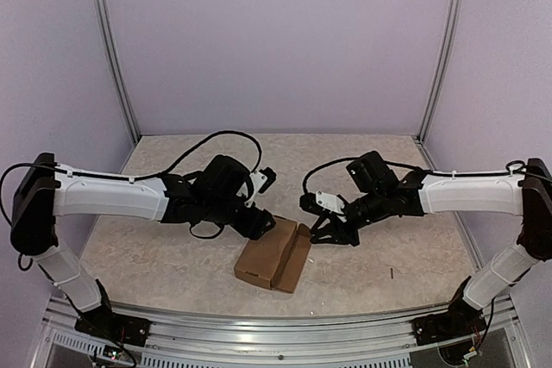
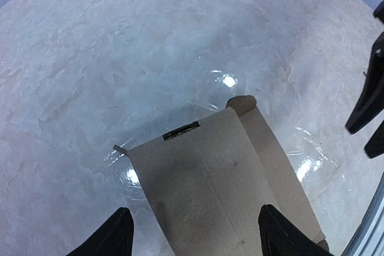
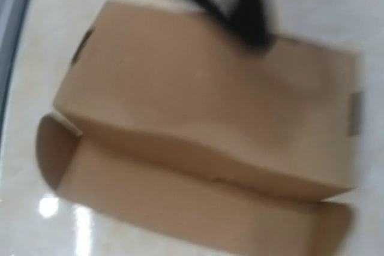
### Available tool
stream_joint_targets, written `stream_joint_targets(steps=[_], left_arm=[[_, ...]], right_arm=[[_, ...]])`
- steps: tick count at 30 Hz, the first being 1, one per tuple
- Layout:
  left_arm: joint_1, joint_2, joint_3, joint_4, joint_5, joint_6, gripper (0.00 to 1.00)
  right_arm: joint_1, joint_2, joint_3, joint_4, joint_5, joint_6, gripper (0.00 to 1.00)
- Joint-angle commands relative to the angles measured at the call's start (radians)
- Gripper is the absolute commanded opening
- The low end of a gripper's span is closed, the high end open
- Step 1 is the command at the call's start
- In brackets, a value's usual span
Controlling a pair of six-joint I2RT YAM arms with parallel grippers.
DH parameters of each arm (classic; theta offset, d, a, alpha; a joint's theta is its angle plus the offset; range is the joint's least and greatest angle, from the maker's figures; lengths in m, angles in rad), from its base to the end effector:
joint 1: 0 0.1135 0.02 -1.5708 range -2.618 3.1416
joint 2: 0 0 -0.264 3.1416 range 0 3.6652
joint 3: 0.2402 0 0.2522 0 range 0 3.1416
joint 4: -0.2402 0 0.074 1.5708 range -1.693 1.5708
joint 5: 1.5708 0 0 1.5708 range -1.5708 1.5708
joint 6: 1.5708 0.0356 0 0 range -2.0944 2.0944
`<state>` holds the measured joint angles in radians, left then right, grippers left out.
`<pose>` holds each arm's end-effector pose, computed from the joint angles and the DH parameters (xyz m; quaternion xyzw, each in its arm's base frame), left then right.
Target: Fold the paper box
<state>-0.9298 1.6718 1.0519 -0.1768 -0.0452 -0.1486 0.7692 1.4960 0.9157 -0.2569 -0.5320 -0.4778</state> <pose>0.2150 -0.2855 0.2043 0.3446 0.8593 -0.1758 0.3346 0.2088 0.2273 0.2149 -0.6024 0.6761 0.2930 0.3067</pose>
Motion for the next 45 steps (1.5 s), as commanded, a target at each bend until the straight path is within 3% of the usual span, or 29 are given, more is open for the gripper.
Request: stream_joint_targets(steps=[1, 12, 20, 23, 28, 34, 45], left_arm=[[-0.037, -0.112, -0.039, -0.074, -0.085, -0.058, 0.70], [-0.075, -0.192, -0.201, -0.073, -0.089, -0.177, 0.66], [-0.076, -0.217, -0.239, -0.049, -0.102, -0.196, 0.66], [-0.079, -0.211, -0.228, -0.055, -0.103, -0.200, 0.66], [-0.080, -0.192, -0.202, -0.051, -0.137, -0.208, 0.68], [-0.063, -0.104, -0.135, -0.086, -0.150, -0.264, 0.69], [-0.061, -0.029, -0.132, -0.071, -0.143, -0.297, 0.69]], right_arm=[[0.023, 0.073, -0.003, -0.040, -0.057, 0.007, 0.22], [0.072, 0.361, 0.188, -0.005, 0.016, 0.082, 0.11], [0.069, 0.402, 0.327, -0.020, 0.098, 0.061, 0.11], [0.068, 0.316, 0.270, -0.047, 0.111, 0.021, 0.15], [0.096, 0.125, 0.099, -0.058, 0.017, -0.051, 0.34], [0.214, 0.067, -0.056, 0.054, 0.092, -0.043, 0.37], [0.330, 0.149, -0.032, 0.135, 0.232, 0.073, 0.38]])
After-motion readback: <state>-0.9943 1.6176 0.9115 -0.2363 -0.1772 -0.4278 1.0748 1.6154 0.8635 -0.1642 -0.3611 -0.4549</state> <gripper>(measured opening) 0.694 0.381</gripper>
